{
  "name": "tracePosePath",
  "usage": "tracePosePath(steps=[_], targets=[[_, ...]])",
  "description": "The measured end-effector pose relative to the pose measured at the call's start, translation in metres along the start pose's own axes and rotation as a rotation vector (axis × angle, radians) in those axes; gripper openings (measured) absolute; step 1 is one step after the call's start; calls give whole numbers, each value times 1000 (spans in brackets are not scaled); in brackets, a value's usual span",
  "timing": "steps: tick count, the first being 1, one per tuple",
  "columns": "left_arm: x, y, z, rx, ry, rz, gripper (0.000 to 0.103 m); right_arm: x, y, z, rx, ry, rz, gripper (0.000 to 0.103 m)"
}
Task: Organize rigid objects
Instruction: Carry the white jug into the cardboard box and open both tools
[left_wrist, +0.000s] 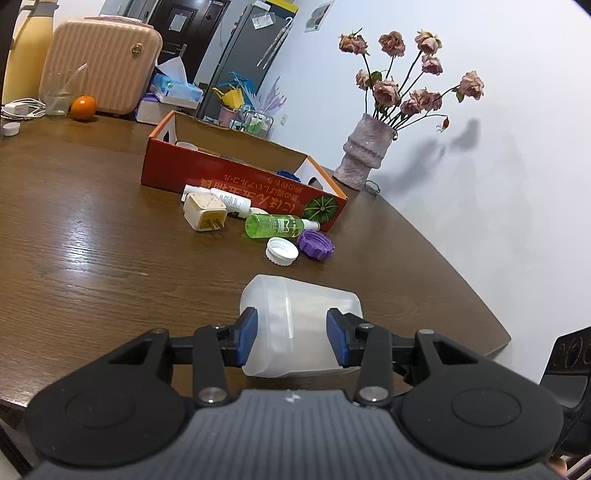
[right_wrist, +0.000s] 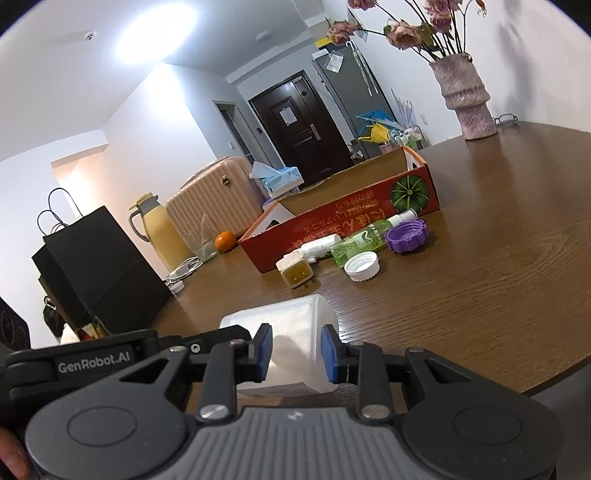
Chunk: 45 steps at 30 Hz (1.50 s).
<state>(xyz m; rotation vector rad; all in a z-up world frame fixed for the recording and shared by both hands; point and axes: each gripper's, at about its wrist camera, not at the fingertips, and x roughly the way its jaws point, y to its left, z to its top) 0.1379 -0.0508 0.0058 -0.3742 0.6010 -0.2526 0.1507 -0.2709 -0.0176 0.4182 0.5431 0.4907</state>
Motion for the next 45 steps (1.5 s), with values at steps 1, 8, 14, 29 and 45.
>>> tracePosePath(steps=[1, 8, 14, 29, 45], targets=[[0, 0, 0, -2, -3, 1, 41, 0, 1, 0, -2, -1, 1, 28], [12, 4, 9, -1, -7, 1, 41, 13, -4, 7, 0, 2, 5, 28], [37, 9, 47, -17, -30, -13, 41, 39, -5, 42, -52, -12, 4, 28], [141, 17, 186, 64, -82, -48, 41, 162, -38, 178, -37, -40, 19, 28], [310, 68, 287, 47, 10, 29, 40, 322, -96, 260, -5, 81, -7, 27]])
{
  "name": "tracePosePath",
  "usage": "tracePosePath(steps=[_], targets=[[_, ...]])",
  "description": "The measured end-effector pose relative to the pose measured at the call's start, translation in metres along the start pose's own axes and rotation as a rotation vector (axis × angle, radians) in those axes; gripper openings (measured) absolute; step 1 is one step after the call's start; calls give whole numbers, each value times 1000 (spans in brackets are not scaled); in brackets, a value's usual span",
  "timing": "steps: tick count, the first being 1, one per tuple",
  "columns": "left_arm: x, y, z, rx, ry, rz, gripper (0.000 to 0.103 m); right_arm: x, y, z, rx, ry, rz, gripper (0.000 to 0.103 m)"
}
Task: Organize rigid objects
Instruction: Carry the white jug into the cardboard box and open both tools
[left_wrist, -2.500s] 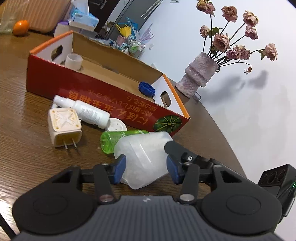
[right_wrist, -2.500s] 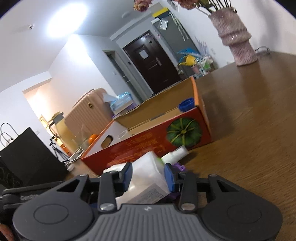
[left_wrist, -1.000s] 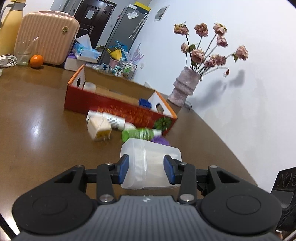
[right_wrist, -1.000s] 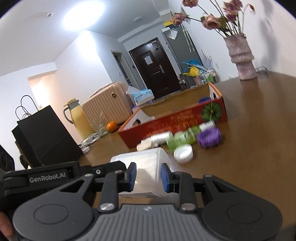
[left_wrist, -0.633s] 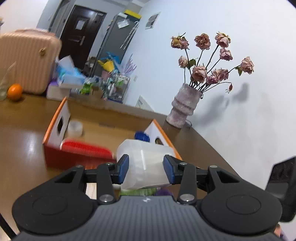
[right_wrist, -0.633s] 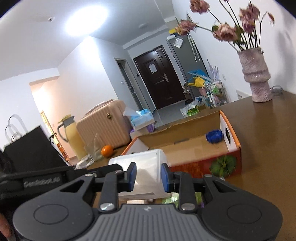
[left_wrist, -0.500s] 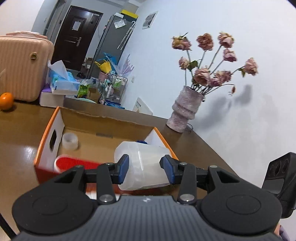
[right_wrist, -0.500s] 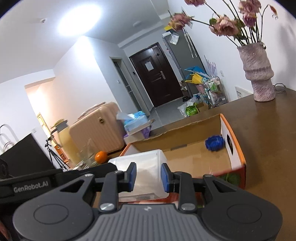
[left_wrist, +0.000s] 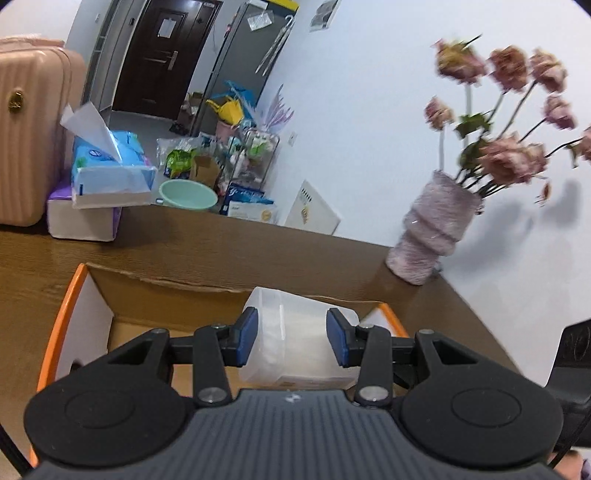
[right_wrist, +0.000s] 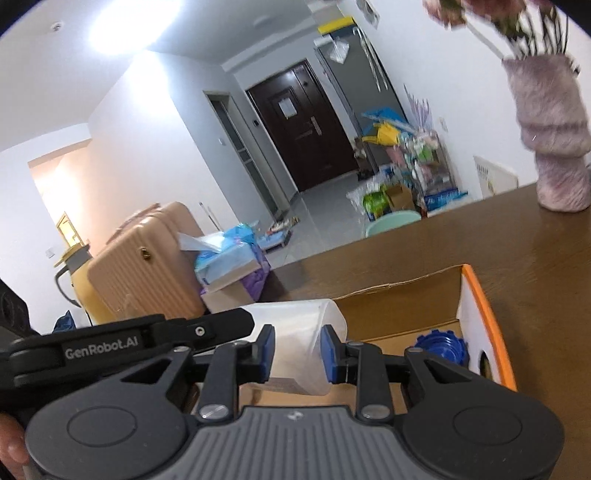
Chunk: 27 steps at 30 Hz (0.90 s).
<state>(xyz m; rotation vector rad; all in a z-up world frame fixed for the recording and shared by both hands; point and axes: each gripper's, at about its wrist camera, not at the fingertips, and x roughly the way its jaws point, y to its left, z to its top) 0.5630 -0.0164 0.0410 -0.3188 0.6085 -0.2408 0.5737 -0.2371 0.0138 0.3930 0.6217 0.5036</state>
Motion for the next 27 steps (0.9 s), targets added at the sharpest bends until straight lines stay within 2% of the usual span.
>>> tracePosePath(steps=[5, 8, 12, 14, 17, 22, 27], targets=[[37, 24, -5, -61, 67, 11, 41, 37, -13, 4, 49, 94, -47, 26], [47, 30, -9, -68, 102, 22, 39, 41, -12, 5, 38, 87, -40, 30], [42, 28, -10, -45, 76, 29, 40, 37, -8, 4, 13, 61, -56, 33], [39, 28, -9, -39, 70, 29, 41, 35, -7, 5, 7, 53, -62, 39], [27, 26, -6, -21, 35, 29, 49, 25, -1, 7, -31, 34, -63, 50], [-3, 18, -3, 52, 9, 62, 52, -3, 15, 12, -132, 16, -86, 55], [-49, 9, -5, 101, -18, 78, 55, -45, 34, 9, -190, 8, -98, 57]])
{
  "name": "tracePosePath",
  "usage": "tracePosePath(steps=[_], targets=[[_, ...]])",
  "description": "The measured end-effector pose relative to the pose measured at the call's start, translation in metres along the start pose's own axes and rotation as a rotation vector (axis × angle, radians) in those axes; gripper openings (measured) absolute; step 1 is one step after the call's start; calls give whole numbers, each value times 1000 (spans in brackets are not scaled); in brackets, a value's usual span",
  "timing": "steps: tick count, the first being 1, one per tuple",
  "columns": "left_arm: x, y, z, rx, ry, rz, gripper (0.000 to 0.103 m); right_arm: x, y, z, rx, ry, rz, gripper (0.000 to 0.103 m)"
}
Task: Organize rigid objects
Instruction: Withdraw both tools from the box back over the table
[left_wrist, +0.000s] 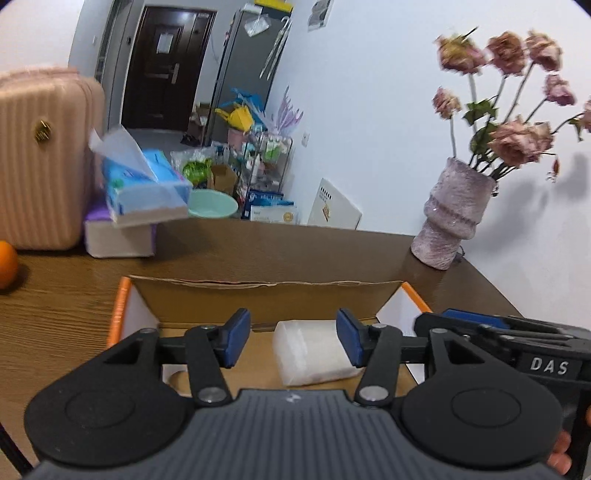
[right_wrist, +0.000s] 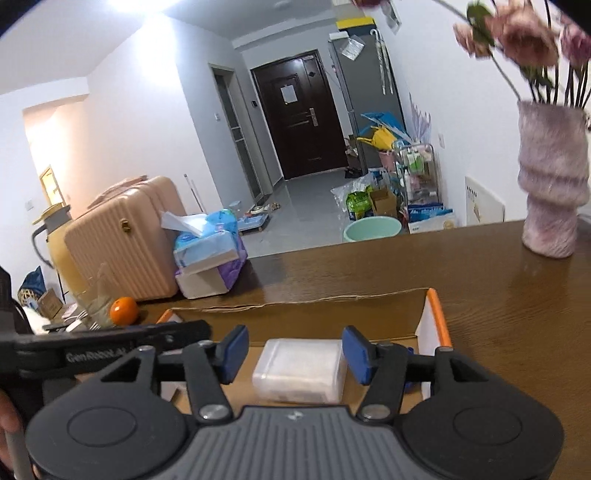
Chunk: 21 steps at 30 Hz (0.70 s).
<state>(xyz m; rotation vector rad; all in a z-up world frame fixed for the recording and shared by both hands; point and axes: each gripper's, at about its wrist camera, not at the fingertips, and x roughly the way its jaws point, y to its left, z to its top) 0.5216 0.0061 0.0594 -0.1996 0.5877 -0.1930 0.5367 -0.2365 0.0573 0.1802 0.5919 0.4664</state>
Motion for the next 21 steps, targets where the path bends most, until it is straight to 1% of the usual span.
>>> tracePosePath(steps=[2, 4, 6, 10, 12, 14, 16, 19, 21], targets=[[-22, -4, -2, 19, -15, 6, 59, -18, 7, -2, -12, -10, -1, 59], [-45, -9, -7, 46, -25, 12, 61, -38, 15, -5, -31, -16, -2, 61], [-67, -14, -12, 73, -37, 14, 67, -60, 24, -9, -55, -28, -6, 64], [-114, -24, -25, 142, -71, 21, 74, -102, 41, -18, -111, -65, -27, 72], [-137, -28, -33, 164, -94, 20, 78, -119, 49, -25, -128, -83, -38, 74], [-159, -32, -43, 177, -114, 19, 81, -134, 56, -36, -146, -93, -50, 78], [-177, -36, -57, 189, -128, 18, 82, -144, 65, -51, -175, -99, -85, 78], [-205, -38, -83, 193, -163, 14, 87, -165, 76, -78, -219, -111, -134, 79], [-222, -37, -103, 186, -205, 35, 90, -179, 83, -99, -235, -135, -165, 79]])
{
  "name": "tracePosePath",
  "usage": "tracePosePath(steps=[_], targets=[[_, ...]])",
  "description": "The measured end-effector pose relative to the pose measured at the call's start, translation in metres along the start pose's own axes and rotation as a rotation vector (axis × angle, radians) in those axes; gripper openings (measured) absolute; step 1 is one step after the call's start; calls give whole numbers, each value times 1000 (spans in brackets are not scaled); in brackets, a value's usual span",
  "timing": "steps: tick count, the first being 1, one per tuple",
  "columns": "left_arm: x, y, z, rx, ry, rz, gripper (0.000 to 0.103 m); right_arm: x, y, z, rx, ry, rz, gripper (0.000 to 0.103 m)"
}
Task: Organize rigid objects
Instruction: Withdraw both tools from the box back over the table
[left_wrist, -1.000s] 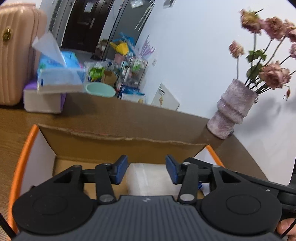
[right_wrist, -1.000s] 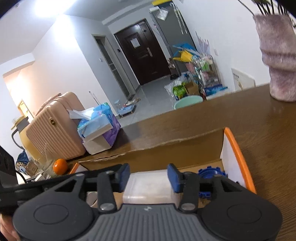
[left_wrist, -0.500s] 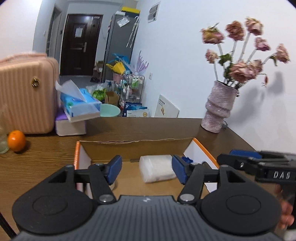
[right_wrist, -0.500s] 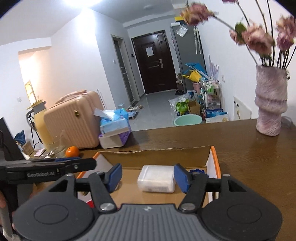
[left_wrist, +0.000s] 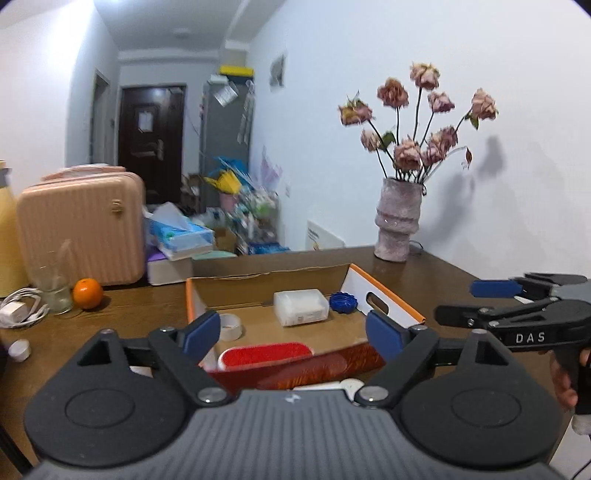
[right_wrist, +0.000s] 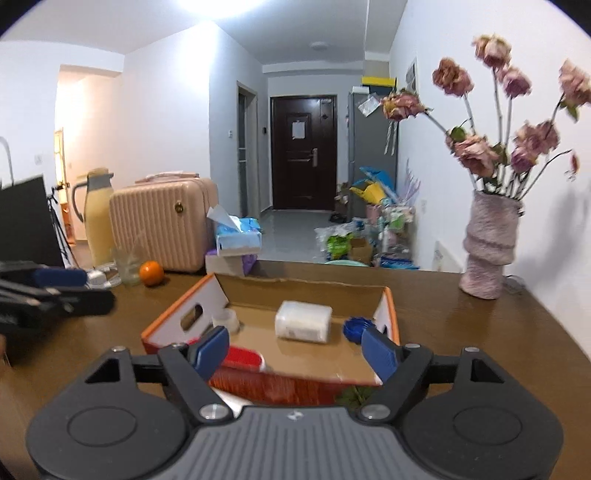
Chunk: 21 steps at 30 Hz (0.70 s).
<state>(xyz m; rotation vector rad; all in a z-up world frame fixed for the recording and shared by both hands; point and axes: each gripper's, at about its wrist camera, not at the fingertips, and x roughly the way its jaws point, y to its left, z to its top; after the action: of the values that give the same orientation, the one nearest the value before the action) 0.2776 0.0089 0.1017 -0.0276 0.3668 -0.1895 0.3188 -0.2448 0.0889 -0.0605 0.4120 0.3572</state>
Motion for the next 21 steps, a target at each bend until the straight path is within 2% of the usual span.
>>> tracePosePath(steps=[3, 12, 17, 21], targets=[[-30, -7, -31, 17, -66, 66, 96, -29, 8, -26, 23, -45, -43, 79], [-102, -10, -102, -56, -90, 190, 99, -96, 36, -101, 62, -90, -152, 81], [-125, -6, -123, -101, -77, 227, 99, -122, 39, -129, 160, -71, -129, 81], [-130, -9, -125, -93, -74, 223, 99, -137, 45, -138, 148, -68, -153, 81]])
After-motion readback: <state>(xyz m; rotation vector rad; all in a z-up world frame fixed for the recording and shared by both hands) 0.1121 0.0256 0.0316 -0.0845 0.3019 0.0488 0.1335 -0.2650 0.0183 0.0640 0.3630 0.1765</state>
